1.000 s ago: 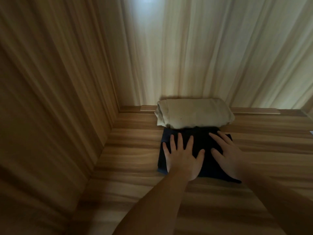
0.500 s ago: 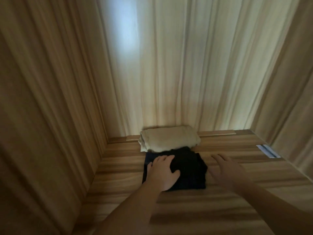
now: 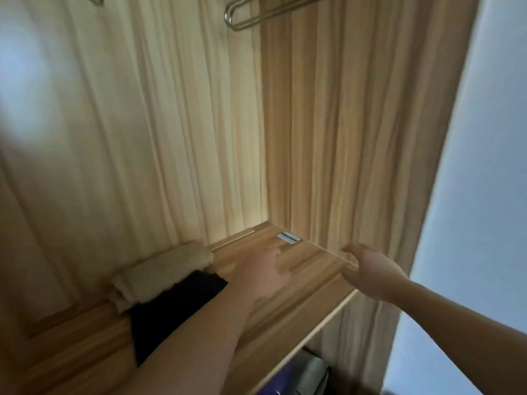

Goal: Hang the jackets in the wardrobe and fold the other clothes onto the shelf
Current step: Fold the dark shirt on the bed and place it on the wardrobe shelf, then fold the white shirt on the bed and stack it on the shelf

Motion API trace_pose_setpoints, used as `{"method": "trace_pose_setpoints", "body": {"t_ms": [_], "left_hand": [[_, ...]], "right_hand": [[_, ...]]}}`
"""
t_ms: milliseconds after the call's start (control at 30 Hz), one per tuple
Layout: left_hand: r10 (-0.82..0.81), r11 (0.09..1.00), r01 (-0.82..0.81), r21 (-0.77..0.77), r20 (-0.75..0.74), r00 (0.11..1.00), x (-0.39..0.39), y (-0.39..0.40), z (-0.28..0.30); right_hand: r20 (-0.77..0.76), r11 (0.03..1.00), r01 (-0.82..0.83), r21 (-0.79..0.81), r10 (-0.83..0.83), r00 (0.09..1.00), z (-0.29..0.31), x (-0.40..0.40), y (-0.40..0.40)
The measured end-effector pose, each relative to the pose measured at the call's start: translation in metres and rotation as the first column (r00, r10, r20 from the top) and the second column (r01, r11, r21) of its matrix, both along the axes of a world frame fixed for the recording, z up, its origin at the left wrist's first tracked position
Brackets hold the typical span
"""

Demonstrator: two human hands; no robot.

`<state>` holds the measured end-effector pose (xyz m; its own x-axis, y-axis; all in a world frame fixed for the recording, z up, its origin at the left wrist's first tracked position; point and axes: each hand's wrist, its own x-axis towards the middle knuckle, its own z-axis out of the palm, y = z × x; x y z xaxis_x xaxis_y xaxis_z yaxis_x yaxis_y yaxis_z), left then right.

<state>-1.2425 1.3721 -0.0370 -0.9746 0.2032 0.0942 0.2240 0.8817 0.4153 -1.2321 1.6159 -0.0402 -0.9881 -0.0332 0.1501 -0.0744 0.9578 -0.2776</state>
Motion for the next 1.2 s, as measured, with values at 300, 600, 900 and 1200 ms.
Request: {"method": "trace_pose_setpoints", "body": {"t_ms": [300, 600, 900, 1200], "left_hand": [[-0.489, 0.865, 0.493, -0.094, 0.062, 0.87, 0.085, 0.159, -0.036], [-0.851, 0.515, 0.835, -0.196, 0.003, 0.525, 0.289, 0.299, -0.014], [-0.997, 0.059, 0.982, -0.182, 0.029, 0.065, 0.59, 0.347, -0.023], [-0.901, -0.432, 0.873, -0.224, 0.059, -0.431, 0.849, 0.335, -0.028]], "right_hand": [[0.051, 0.876, 0.481, -0.034, -0.479, 0.876, -0.035, 0.229, 0.1], [-0.007, 0.519, 0.855, -0.026, -0.855, 0.519, -0.022, 0.5, 0.156], [0.056, 0.041, 0.996, -0.076, -0.997, 0.045, -0.037, 0.831, 0.103], [0.101, -0.484, 0.871, -0.081, -0.873, -0.476, -0.048, 1.064, -0.045]]}}
